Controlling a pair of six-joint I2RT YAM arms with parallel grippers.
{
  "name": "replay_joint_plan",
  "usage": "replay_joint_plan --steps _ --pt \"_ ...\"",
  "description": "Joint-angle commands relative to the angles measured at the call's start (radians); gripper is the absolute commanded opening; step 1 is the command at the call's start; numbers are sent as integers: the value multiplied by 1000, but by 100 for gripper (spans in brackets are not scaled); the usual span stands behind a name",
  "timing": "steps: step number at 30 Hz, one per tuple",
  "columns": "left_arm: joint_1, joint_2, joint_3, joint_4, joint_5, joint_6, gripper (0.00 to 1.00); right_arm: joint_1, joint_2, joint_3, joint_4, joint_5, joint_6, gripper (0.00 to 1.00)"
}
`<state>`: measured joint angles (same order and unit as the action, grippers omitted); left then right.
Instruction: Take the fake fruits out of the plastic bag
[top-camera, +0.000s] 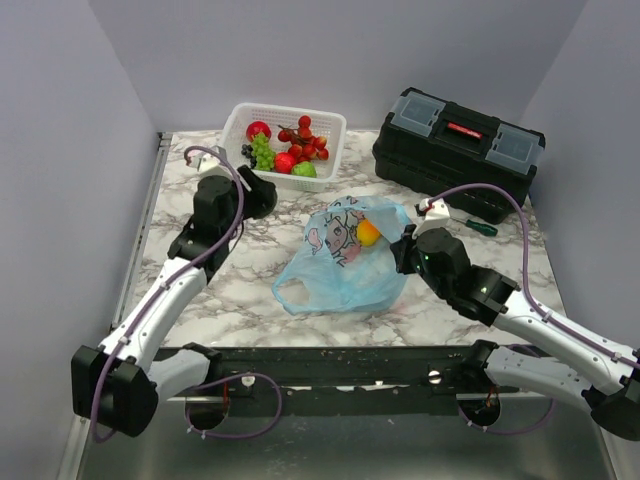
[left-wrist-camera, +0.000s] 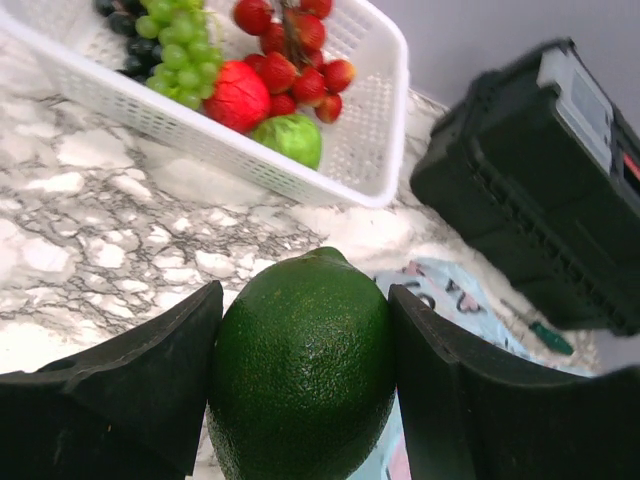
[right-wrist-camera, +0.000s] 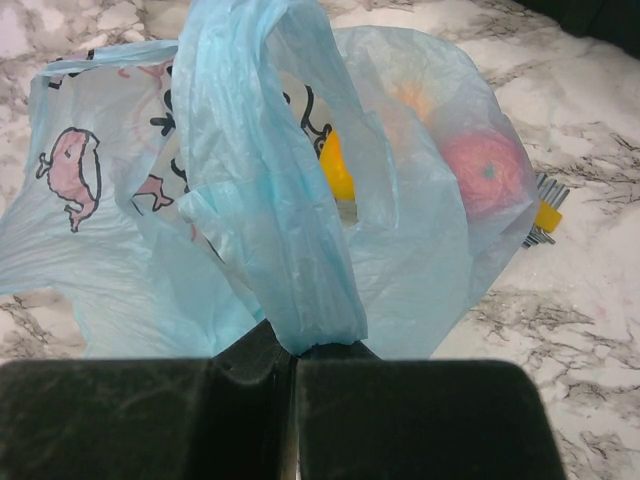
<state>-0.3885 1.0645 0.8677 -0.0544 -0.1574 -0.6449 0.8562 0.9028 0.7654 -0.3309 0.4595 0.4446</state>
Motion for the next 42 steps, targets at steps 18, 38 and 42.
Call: replay_joint_plan --steps 18,38,42 --pt "438 760 444 403 452 -287 0 5 -7 -9 20 26 -1 1" --pt "448 1017 829 61 395 -91 60 4 16 2 7 16 16 1" --pt "450 1007 891 -55 358 -44 67 4 20 0 16 7 16 1"
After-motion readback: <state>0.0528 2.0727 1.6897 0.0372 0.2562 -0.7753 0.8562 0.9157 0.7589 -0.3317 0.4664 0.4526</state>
